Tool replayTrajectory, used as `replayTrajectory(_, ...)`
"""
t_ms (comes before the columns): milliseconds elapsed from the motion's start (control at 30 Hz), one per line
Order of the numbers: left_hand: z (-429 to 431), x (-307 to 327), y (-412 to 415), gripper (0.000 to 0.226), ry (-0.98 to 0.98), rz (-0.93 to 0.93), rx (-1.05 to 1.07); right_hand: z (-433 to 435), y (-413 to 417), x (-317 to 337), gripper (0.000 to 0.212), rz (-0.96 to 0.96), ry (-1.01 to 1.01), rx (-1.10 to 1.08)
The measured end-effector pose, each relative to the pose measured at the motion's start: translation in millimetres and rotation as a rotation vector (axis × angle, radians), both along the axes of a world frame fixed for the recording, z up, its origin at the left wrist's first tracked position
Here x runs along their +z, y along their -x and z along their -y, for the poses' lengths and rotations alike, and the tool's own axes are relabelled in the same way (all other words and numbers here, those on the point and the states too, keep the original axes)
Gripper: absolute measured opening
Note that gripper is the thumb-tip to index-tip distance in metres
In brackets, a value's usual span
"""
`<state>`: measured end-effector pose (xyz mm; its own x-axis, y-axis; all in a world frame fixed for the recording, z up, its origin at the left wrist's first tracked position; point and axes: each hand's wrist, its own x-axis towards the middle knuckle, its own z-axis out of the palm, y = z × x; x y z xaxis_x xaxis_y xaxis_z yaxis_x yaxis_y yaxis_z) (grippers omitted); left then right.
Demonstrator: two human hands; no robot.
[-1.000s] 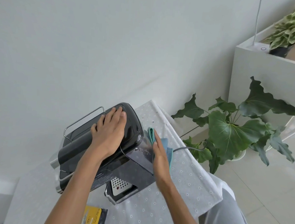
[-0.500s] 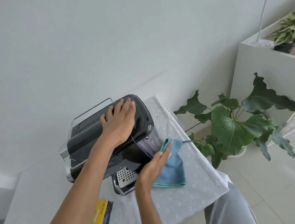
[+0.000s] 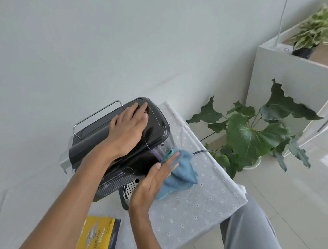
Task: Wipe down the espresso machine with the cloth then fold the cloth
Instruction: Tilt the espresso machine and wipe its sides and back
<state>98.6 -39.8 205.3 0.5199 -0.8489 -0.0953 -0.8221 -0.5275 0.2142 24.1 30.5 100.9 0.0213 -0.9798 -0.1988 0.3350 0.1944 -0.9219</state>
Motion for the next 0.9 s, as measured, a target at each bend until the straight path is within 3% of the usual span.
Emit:
replayTrajectory(100,-6.4,-3.8,-5.7,0.065,-0.009,0.067,-0.098,2.1,2.3,20.1,0.057,-0.014,0.164,0.022)
replayTrajectory(300,-10.8,-5.9,-5.6,0.077,0.029,0.118,-0.140,12.9,9.6,-37.4,0.054,-0.062,-0.049,0.089)
replayTrajectory(467,-11.7,-5.1,-5.8,0.082,0.023,0.150,-0.156,7.4,18.2,-28.7,0.056,-0.062,0.130,0.162)
replayTrajectory(633,-9.4,-6.4,-6.3,0.085,-0.002,0.177,-0.160,28.4,27.2,-71.6,0.055,-0.072,-0.094,0.228)
replayTrajectory(900,-10.6,0.7,0.8,0.094,-0.003,0.165,-0.150,48.2,37.2,-78.8,0.060,-0.094,-0.042,0.325)
